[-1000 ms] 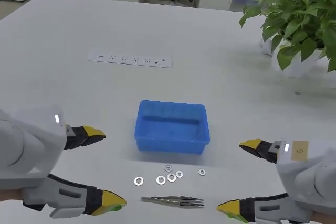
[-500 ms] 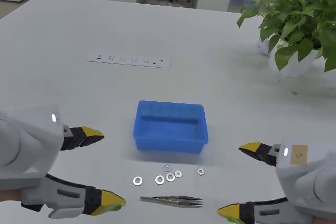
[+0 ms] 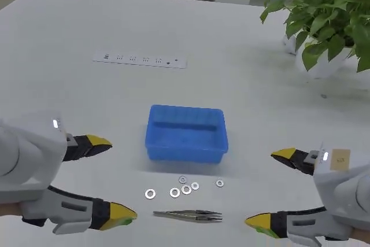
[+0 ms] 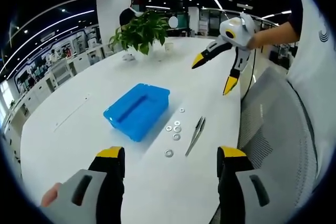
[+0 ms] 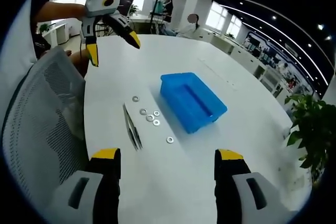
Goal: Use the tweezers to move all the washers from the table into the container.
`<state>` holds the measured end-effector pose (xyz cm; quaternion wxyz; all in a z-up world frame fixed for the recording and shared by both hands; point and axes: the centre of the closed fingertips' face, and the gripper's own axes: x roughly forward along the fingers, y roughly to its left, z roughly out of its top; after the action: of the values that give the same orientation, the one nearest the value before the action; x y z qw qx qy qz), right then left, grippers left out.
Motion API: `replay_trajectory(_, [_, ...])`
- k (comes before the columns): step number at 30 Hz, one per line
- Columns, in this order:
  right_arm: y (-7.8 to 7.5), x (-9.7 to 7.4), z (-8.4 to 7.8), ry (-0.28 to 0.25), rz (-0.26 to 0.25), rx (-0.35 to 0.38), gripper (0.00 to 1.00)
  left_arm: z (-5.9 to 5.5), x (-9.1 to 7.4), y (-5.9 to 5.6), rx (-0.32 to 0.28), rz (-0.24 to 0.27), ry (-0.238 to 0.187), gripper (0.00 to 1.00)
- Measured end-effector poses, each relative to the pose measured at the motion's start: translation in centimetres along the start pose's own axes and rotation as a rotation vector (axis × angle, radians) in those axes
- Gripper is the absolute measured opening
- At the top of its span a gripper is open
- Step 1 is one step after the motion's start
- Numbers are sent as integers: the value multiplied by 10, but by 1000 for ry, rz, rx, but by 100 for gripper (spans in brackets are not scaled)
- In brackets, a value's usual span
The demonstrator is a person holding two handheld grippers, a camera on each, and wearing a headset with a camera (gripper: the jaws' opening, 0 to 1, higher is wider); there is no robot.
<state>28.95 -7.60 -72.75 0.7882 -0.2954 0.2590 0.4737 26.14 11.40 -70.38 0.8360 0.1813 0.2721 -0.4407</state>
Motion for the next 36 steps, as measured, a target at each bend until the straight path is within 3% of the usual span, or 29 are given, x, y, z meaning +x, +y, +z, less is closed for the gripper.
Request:
replay_trajectory(9, [8, 13, 9, -25, 20, -25, 69, -5, 11, 0, 9, 28, 5, 74])
replay_trajectory(14, [29, 33, 14, -11, 102, -81, 62, -13, 25, -11, -30, -25, 27, 63])
replay_trajectory(18, [41, 47, 12, -1, 152, -65, 57, -23, 36, -20, -43, -66, 69, 58])
replay_trajectory(23, [54, 61, 7, 6, 201, -38, 53, -24, 48, -34, -79, -112, 64, 57])
replay_trajectory(27, [65, 68, 3, 9, 242, -41, 49, -27, 60, -44, -69, -149, 83, 56])
replay_trajectory(31, [75, 77, 0, 19, 278, -57, 43, -29, 74, -46, -54, -173, 108, 49])
replay_trajectory(36, [74, 85, -1, 40, 299, -49, 37, -31, 88, -41, -49, -177, 137, 40])
